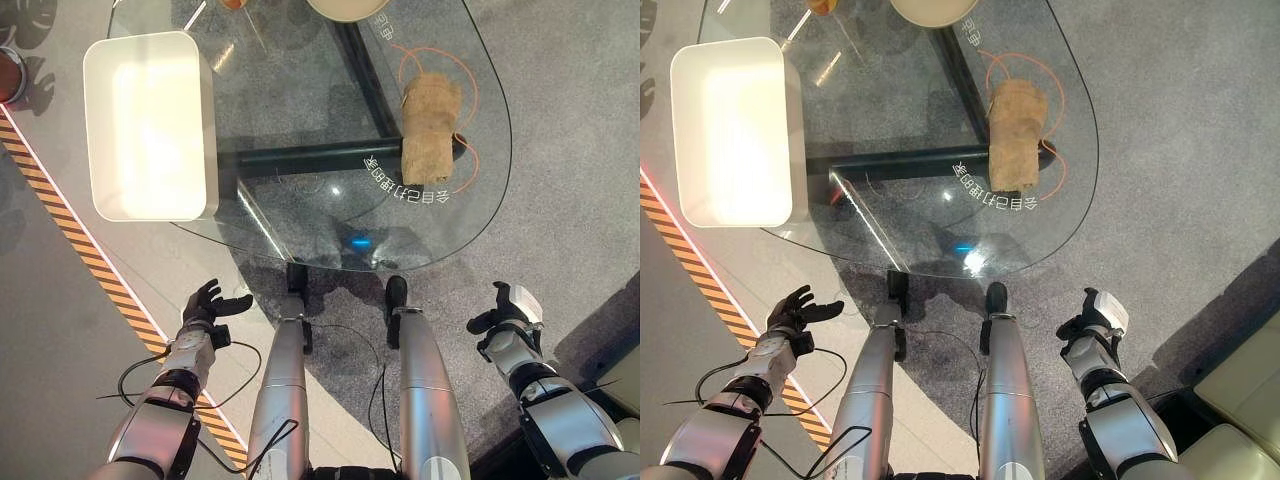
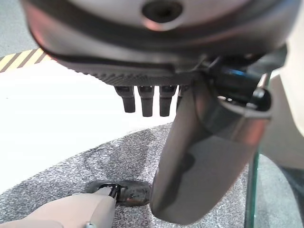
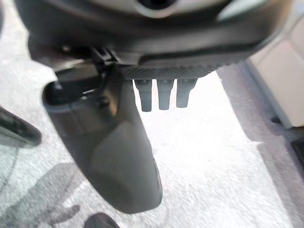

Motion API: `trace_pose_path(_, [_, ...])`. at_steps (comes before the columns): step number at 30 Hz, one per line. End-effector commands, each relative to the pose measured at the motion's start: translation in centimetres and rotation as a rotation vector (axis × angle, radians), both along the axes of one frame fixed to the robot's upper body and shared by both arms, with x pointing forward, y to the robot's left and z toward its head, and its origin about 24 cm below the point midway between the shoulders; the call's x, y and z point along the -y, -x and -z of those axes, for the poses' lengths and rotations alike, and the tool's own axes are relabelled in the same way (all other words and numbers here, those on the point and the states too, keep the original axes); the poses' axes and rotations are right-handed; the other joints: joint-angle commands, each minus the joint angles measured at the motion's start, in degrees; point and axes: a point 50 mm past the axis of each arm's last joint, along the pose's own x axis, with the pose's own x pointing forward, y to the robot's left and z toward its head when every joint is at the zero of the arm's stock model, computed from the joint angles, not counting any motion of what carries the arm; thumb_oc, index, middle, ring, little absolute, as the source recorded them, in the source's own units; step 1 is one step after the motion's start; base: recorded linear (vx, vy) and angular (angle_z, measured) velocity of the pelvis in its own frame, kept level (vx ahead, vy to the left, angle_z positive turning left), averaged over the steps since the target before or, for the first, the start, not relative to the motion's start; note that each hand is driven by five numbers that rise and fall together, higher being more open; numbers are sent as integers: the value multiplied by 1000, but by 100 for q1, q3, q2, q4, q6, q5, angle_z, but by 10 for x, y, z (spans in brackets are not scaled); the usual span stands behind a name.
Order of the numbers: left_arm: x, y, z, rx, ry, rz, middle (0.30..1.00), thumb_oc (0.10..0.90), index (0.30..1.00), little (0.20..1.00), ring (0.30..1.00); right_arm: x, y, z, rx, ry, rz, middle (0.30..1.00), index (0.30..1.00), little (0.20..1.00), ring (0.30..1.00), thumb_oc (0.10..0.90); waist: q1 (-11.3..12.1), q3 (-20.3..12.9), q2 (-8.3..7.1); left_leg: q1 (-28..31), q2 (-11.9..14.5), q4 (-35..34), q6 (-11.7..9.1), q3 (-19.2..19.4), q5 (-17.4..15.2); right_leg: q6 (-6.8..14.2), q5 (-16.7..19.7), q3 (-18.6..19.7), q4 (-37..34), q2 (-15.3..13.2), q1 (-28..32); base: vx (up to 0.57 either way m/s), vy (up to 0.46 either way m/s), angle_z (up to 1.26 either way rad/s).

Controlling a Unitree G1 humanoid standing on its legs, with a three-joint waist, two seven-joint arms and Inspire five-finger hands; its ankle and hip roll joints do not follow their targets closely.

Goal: Wipe the table with a cloth and put it in the basket.

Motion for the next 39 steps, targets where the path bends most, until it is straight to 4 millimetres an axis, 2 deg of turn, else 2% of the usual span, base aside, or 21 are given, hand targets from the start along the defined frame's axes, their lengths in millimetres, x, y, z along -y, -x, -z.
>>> trace_pose_path(1, [-32, 20, 4, -21, -35, -94, 900, 800, 900, 900, 900, 47, 26, -4, 96, -89, 260, 900, 900, 900, 900, 800, -16, -106, -81, -216, -439, 962, 513, 317, -866, -106, 471, -399, -648, 183, 53, 0, 0, 0])
trace_pose_path(6, [-25, 25, 13, -45, -20, -50, 900, 800, 900, 900, 900, 63, 27, -17, 344, -326, 446, 900, 900, 900, 900, 800, -12, -106, -78, -118, -454, 908, 504, 294, -873, -101, 515, -419, -755, 203, 156, 38, 11, 4])
trace_pose_path(9, [-23, 30, 19, -53, -14, -48, 900, 800, 900, 900, 900, 66, 22, -35, 580, -433, 544, 900, 900, 900, 900, 800, -39, -106, -122, -55, -464, 867, 494, 278, -877, -98, 568, -409, -862, 224, 222, 18, 8, 2])
trace_pose_path(11, [-21, 32, 22, -55, -11, -49, 900, 800, 900, 900, 900, 65, 19, -42, 669, -479, 562, 900, 900, 900, 900, 800, -53, -106, -142, -19, -463, 832, 491, 274, -874, -95, 584, -399, -903, 233, 253, 0, 0, 0])
trace_pose_path(13, [-19, 33, 23, -49, -7, -48, 900, 800, 900, 900, 900, 62, 8, -66, 852, -538, 571, 900, 900, 900, 900, 800, -65, -106, -165, 46, -471, 715, 487, 297, -835, -89, 640, -410, -1047, 229, 315, 6, 15, 1])
trace_pose_path(14, [-20, 33, 23, -48, -7, -48, 900, 800, 900, 900, 900, 62, 7, -68, 863, -541, 571, 900, 900, 900, 900, 800, -65, -106, -167, 53, -471, 701, 485, 299, -830, -87, 645, -414, -1062, 226, 321, -19, 33, -2])
trace_pose_path(15, [-20, 33, 23, -41, -2, -55, 900, 800, 900, 900, 900, 56, 0, -85, 981, -577, 567, 900, 900, 900, 900, 800, -74, -106, -177, 92, -475, 594, 478, 300, -787, -83, 678, -427, -1150, 220, 354, -18, 33, -4])
trace_pose_path(19, [-18, 34, 24, -41, 3, -60, 900, 800, 900, 900, 900, 46, -8, -108, 1143, -632, 552, 900, 900, 900, 900, 800, -88, -106, -175, 165, -493, 470, 470, 311, -739, -84, 700, -435, -1254, 227, 429, -7, 18, -3])
trace_pose_path(24, [-13, 29, 22, -23, 18, -68, 900, 800, 900, 900, 900, 9, -23, -162, 1363, -645, 356, 900, 900, 900, 900, 800, -106, -106, -160, 174, -525, 249, 445, 305, -614, -88, 740, -447, -1406, 236, 436, -35, 37, 1])
trace_pose_path(26, [-10, 29, 23, -19, 19, -66, 900, 800, 900, 900, 900, -6, -25, -176, 1404, -639, 279, 900, 900, 900, 900, 800, -114, -106, -153, 195, -531, 191, 435, 302, -594, -80, 733, -430, -1432, 245, 453, 0, 0, 0])
trace_pose_path(27, [-10, 29, 23, -19, 19, -66, 900, 800, 900, 900, 900, -6, -25, -176, 1404, -639, 280, 900, 900, 900, 900, 800, -115, -106, -155, 198, -532, 189, 435, 302, -593, -80, 733, -431, -1433, 244, 455, -16, 45, 2])
trace_pose_path(28, [-7, 29, 24, -17, 25, -70, 900, 800, 900, 900, 900, -27, -26, -195, 1450, -613, 165, 900, 900, 900, 900, 800, -128, -106, -142, 234, -534, 86, 439, 332, -558, -68, 716, -421, -1474, 238, 477, -20, 52, 0])
trace_pose_path(29, [-7, 29, 24, -15, 29, -71, 900, 800, 900, 900, 900, -35, -26, -202, 1456, -612, 119, 900, 900, 900, 900, 800, -130, -106, -138, 234, -539, 53, 446, 341, -544, -69, 710, -425, -1491, 232, 475, -29, 69, 0])
trace_pose_path(35, [-4, 31, 26, -12, 46, -68, 900, 800, 900, 900, 900, -76, -27, -224, 1416, -586, -123, 900, 900, 900, 900, 800, -149, -106, -116, 345, -577, -134, 446, 398, -489, -103, 695, -421, -1636, 220, 567, -13, 49, 1])
trace_pose_path(39, [-1, 32, 29, -12, 46, -59, 900, 800, 900, 900, 900, -92, -26, -226, 1393, -563, -192, 900, 900, 900, 900, 800, -147, -106, -107, 406, -597, -178, 451, 424, -481, -116, 692, -436, -1687, 200, 627, 0, 9, 0])
